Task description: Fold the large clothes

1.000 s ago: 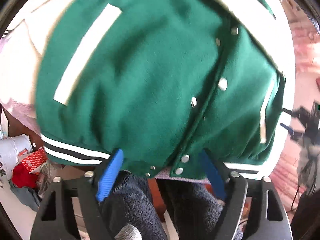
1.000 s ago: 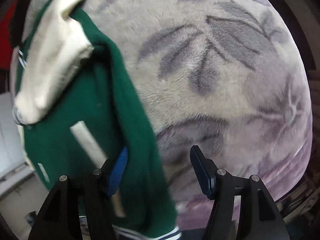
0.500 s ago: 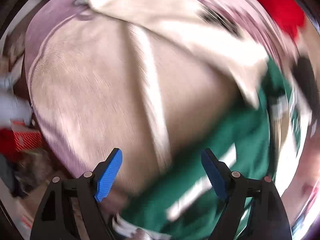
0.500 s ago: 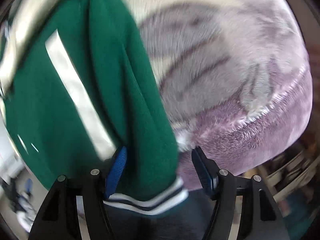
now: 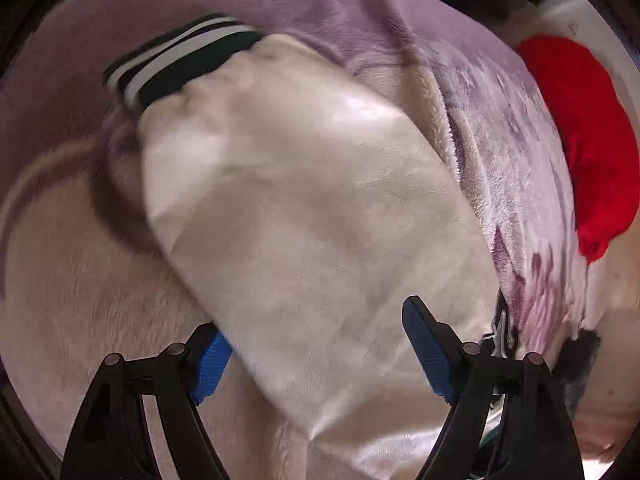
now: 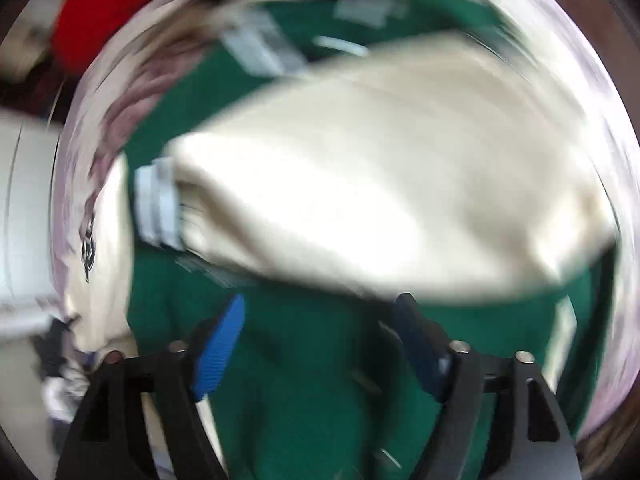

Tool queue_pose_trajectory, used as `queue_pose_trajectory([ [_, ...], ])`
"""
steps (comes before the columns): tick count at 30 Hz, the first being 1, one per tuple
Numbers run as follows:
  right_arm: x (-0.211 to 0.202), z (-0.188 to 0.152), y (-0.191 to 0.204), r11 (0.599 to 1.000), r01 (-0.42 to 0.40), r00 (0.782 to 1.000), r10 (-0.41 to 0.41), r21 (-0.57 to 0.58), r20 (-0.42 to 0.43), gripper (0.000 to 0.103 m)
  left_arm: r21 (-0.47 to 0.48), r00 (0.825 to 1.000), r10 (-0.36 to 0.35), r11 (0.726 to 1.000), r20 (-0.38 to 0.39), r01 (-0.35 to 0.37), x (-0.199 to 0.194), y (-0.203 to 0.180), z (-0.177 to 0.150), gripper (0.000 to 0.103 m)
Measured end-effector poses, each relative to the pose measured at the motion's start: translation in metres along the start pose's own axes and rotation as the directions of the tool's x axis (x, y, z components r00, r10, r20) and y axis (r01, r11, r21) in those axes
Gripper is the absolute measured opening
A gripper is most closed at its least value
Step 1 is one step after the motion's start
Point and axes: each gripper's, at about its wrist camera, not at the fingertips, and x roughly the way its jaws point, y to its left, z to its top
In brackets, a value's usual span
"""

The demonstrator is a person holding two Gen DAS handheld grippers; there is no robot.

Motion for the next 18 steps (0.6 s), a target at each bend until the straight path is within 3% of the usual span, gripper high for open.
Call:
queue_pose_trajectory([
  [3, 0.042, 0.079, 0.080, 0.977, 0.097, 0.995, -0.095, -0.191, 0.019, 0.083, 0.062, 0.999, 0.036, 0.997, -0.016, -0.035, 0.008, -0.001, 0.003, 0.080],
  [4, 0.052, 0.107, 0.077, 0.964, 0.135, 0.991, -0.136, -0.230, 0.010, 0.083, 0.077, 0.999, 0.042, 0.996, -0.020, -0.040, 0.008, -0.001, 0.001, 0.080],
  [6, 0.066, 0.122, 0.085, 0.943, 0.221, 0.974, -0.225, -0.251, 0.012, 0.075, 0.114, 0.998, 0.057, 0.992, -0.025, -0.054, 0.008, 0.000, -0.003, 0.080],
  [7, 0.069, 0.124, 0.094, 0.944, 0.242, 0.970, -0.239, -0.223, 0.041, 0.055, 0.121, 0.998, 0.054, 0.991, -0.031, -0.050, 0.009, -0.001, -0.001, 0.080],
  [10, 0.069, 0.126, 0.140, 0.949, 0.206, 0.978, -0.191, -0.238, 0.085, 0.035, 0.125, 0.998, 0.033, 0.992, -0.050, -0.026, 0.002, 0.007, -0.005, 0.080],
  [13, 0.058, 0.107, 0.177, 0.916, 0.155, 0.987, -0.127, -0.369, 0.100, 0.032, 0.108, 0.998, 0.006, 0.994, -0.065, 0.001, -0.004, 0.018, -0.007, 0.080],
  [15, 0.063, 0.089, 0.181, 0.875, 0.175, 0.985, -0.156, -0.451, 0.079, 0.032, 0.095, 0.997, 0.001, 0.995, -0.072, 0.006, -0.005, 0.024, -0.006, 0.080],
  [18, 0.041, 0.077, 0.148, 0.891, 0.113, 0.993, -0.107, -0.439, 0.039, 0.045, 0.056, 0.995, -0.013, 0.998, -0.096, 0.019, -0.003, 0.022, 0.000, 0.080],
])
